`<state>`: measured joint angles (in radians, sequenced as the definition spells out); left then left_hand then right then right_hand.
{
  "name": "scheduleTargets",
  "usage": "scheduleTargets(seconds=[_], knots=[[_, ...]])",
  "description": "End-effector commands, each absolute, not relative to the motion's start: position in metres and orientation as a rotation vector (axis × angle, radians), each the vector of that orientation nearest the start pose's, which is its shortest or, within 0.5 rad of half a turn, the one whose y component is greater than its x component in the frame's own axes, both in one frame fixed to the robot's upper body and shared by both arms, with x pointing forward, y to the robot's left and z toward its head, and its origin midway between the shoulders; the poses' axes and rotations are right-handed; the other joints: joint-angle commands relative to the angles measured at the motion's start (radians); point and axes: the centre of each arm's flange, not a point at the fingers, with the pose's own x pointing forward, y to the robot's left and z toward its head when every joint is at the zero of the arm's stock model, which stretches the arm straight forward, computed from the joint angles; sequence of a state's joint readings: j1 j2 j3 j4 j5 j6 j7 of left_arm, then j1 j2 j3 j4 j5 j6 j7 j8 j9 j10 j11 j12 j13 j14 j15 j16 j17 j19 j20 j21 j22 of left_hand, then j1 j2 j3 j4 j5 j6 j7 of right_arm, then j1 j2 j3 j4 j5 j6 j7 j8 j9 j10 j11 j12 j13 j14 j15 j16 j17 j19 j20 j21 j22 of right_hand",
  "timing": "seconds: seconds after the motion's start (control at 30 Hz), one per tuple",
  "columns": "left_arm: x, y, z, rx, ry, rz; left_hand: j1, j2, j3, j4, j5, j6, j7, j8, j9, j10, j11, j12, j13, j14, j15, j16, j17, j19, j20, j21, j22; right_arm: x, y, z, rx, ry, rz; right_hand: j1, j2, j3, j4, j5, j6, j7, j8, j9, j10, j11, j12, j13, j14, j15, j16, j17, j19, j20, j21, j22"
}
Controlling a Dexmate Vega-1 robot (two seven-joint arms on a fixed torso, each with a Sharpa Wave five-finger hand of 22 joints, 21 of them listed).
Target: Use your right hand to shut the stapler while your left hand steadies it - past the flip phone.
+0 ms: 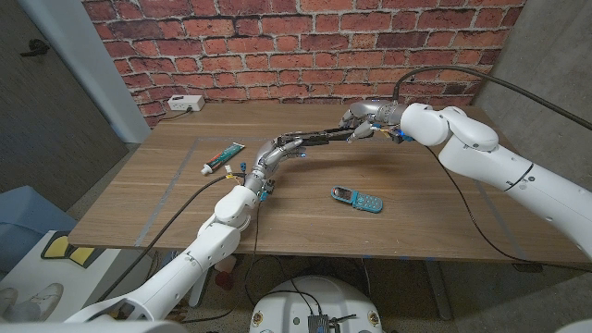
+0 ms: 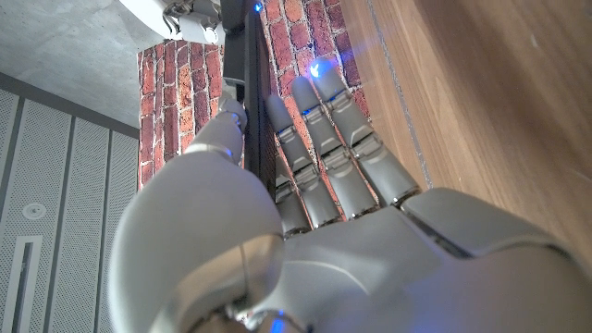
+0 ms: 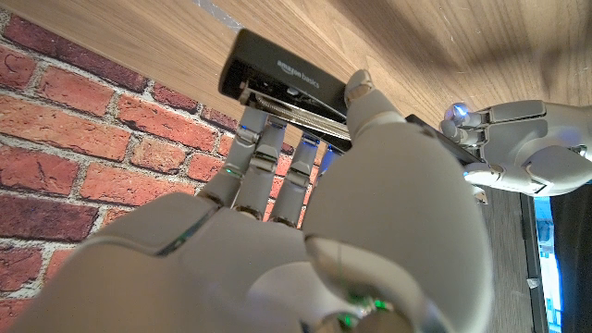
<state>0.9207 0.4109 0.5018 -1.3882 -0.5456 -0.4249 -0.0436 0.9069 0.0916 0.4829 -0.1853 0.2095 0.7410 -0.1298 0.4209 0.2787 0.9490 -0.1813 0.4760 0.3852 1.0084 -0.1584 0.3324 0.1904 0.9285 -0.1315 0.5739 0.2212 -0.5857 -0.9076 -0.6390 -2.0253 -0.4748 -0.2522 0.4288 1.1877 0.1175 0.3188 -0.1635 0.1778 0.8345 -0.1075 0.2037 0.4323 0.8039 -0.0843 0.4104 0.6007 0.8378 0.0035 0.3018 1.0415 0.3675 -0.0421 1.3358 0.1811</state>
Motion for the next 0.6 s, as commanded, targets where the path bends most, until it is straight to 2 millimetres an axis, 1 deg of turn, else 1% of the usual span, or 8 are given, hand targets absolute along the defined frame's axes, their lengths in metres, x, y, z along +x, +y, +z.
scheduleTargets(seconds=[0.03, 0.07, 0.13, 0.2, 0.23, 0.27, 0.4, 0.6], knots=[[0.6216, 0.1652, -0.0732, -0.112, -0.646, -0.467, 0.087, 0.082, 0.031, 0.010, -0.001, 0.077, 0.013, -0.007, 0.001, 0.031, -0.020, -0.003, 0.000, 0.025, -0.081, 0.000, 0.010, -0.027, 0.001, 0.012, 0.006, 0.5413, -0.1741, 0.1021, -1.614, -0.594, 0.257, -0.001, 0.017, 0.085, 0.003, 0.005, 0.039, -0.033, 0.005, 0.005, 0.080, -0.071, 0.001, 0.003, 0.118, -0.241, -0.001, 0.001, 0.007, -0.142, 0.002, 0.000], [0.6228, 0.1642, -0.0743, -0.132, -0.637, -0.485, 0.088, 0.082, 0.032, 0.010, -0.001, 0.079, 0.015, -0.007, 0.002, 0.031, -0.020, -0.003, 0.000, 0.025, -0.081, 0.000, 0.010, -0.029, 0.001, 0.012, 0.006, 0.5412, -0.1739, 0.1021, -1.614, -0.594, 0.257, -0.001, 0.016, 0.084, 0.002, 0.005, 0.039, -0.033, 0.005, 0.005, 0.080, -0.071, 0.001, 0.002, 0.118, -0.241, -0.001, 0.001, 0.007, -0.142, 0.002, 0.000], [0.6255, 0.1625, -0.0758, -0.161, -0.618, -0.529, 0.094, 0.085, 0.038, 0.013, -0.003, 0.075, 0.031, -0.008, 0.009, 0.025, -0.020, -0.006, 0.003, 0.021, -0.080, -0.004, 0.014, -0.041, -0.002, 0.016, 0.009, 0.5414, -0.1735, 0.1016, -1.614, -0.594, 0.259, -0.001, 0.015, 0.085, 0.002, 0.005, 0.039, -0.033, 0.005, 0.005, 0.081, -0.071, 0.000, 0.001, 0.118, -0.241, -0.001, 0.002, 0.008, -0.142, 0.002, 0.000], [0.6266, 0.1615, -0.0771, -0.164, -0.611, -0.535, 0.097, 0.090, 0.042, 0.016, -0.005, 0.070, 0.038, -0.009, 0.014, 0.016, -0.019, -0.009, 0.006, 0.013, -0.078, -0.008, 0.016, -0.047, -0.003, 0.020, 0.012, 0.5418, -0.1731, 0.1011, -1.615, -0.593, 0.261, -0.001, 0.015, 0.085, 0.002, 0.005, 0.038, -0.033, 0.005, 0.004, 0.081, -0.072, 0.001, 0.002, 0.117, -0.241, -0.001, 0.002, 0.008, -0.142, 0.003, 0.000], [0.6266, 0.1614, -0.0773, -0.159, -0.608, -0.536, 0.101, 0.093, 0.047, 0.018, -0.007, 0.069, 0.052, -0.008, 0.020, 0.011, -0.016, -0.011, 0.009, 0.010, -0.079, -0.011, 0.019, -0.053, -0.003, 0.025, 0.014, 0.5419, -0.1729, 0.1008, -1.615, -0.593, 0.261, -0.001, 0.015, 0.085, 0.002, 0.005, 0.037, -0.034, 0.004, 0.004, 0.081, -0.072, 0.000, 0.002, 0.117, -0.241, -0.002, 0.002, 0.008, -0.142, 0.003, 0.000], [0.6267, 0.1613, -0.0775, -0.160, -0.607, -0.533, 0.103, 0.096, 0.050, 0.019, -0.008, 0.065, 0.054, -0.009, 0.023, 0.007, -0.016, -0.013, 0.010, 0.010, -0.079, -0.011, 0.021, -0.058, -0.003, 0.026, 0.015, 0.5419, -0.1729, 0.1007, -1.613, -0.593, 0.263, -0.001, 0.015, 0.085, 0.002, 0.005, 0.037, -0.034, 0.004, 0.004, 0.081, -0.071, 0.000, 0.002, 0.117, -0.241, -0.002, 0.002, 0.008, -0.142, 0.003, 0.000], [0.6261, 0.1614, -0.0779, -0.161, -0.605, -0.527, 0.109, 0.099, 0.057, 0.023, -0.012, 0.067, 0.057, -0.007, 0.033, 0.006, -0.011, -0.013, 0.015, 0.011, -0.079, -0.010, 0.027, -0.065, -0.002, 0.035, 0.019, 0.5421, -0.1734, 0.1002, -1.610, -0.591, 0.265, -0.001, 0.015, 0.086, 0.002, 0.006, 0.036, -0.034, 0.004, 0.004, 0.080, -0.072, 0.000, 0.003, 0.117, -0.241, -0.003, 0.002, 0.008, -0.142, 0.003, 0.000], [0.6256, 0.1604, -0.0772, -0.182, -0.603, -0.539, 0.114, 0.100, 0.062, 0.027, -0.017, 0.064, 0.051, -0.005, 0.048, 0.004, -0.014, -0.013, 0.023, 0.020, -0.078, -0.003, 0.037, -0.070, -0.005, 0.047, 0.023, 0.5425, -0.1737, 0.0981, -1.605, -0.592, 0.269, -0.001, 0.014, 0.086, 0.001, 0.006, 0.036, -0.034, 0.004, 0.003, 0.079, -0.073, -0.001, 0.003, 0.117, -0.241, -0.004, 0.002, 0.007, -0.142, 0.004, 0.000]])
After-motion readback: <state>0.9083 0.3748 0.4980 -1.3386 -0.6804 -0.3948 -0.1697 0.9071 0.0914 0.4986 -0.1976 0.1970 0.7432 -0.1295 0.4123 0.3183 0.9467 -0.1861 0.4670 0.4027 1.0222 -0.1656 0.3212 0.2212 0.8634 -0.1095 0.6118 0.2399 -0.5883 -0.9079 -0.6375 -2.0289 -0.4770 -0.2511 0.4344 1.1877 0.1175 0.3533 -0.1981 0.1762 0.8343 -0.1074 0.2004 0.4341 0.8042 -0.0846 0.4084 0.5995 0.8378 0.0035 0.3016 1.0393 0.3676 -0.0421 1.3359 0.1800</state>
